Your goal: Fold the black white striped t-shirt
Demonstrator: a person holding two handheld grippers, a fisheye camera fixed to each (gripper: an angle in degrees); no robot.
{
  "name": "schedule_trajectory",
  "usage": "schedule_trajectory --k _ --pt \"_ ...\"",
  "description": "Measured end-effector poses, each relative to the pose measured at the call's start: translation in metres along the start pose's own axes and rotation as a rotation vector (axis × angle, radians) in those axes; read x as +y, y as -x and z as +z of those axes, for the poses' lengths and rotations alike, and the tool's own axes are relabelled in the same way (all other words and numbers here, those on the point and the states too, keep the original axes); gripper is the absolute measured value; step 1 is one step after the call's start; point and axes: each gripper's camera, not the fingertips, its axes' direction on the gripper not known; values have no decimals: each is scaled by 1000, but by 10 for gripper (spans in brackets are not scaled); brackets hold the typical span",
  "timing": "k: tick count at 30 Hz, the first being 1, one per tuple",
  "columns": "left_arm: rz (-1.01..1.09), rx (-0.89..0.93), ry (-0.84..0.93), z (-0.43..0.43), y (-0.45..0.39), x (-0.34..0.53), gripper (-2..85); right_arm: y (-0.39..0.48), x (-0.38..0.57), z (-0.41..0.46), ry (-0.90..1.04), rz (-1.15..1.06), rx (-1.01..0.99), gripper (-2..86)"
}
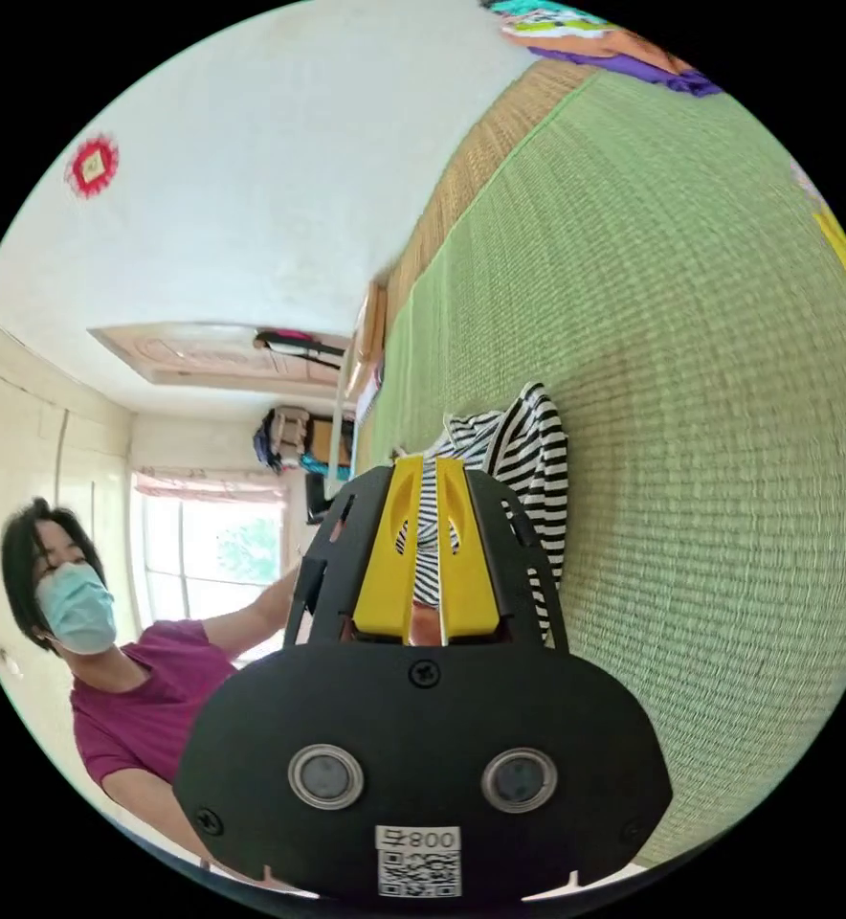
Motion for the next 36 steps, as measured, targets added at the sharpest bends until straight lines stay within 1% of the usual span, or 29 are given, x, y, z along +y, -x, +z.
schedule_trajectory --k 1,4,7,9,14,17,19,21,24,26,28,31,34,36 --pt "0 -6 -6 1 0 -2 1 10 -5 18 47 -27 56 12" --pt "-17 -36 -17 9 3 -11 1 30 -18 55 106 -74 183 4" --pt "-29 -43 -8 21 9 -18 1 36 -33 87 157 -80 289 2" --pt "-38 -42 -24 27 10 -20 1 38 -39 100 172 -74 324 1" --pt "-40 -36 -46 39 12 -12 0 60 -45 103 116 -122 301 0" --pt "-47 -19 -71 43 15 -3 0 78 -34 109 150 -191 291 0" --pt "-42 -15 -77 47 15 1 0 83 -20 121 194 -219 348 0" --pt "-47 -16 -66 53 17 5 1 79 -18 129 218 -202 413 0" --pt "-66 2 -96 55 19 10 3 76 -26 128 161 -163 419 1" --pt "-66 38 -125 52 18 16 5 79 -29 124 125 -149 383 2" --pt "-42 60 -139 49 12 24 10 91 -25 121 112 -176 327 4" --pt "65 75 -105 53 -11 46 25 109 -1 117 119 -237 345 13" --pt "229 14 3 72 -46 70 45 120 28 112 151 -273 406 29" --pt "356 -77 79 91 -76 85 59 124 45 106 144 -277 448 39"
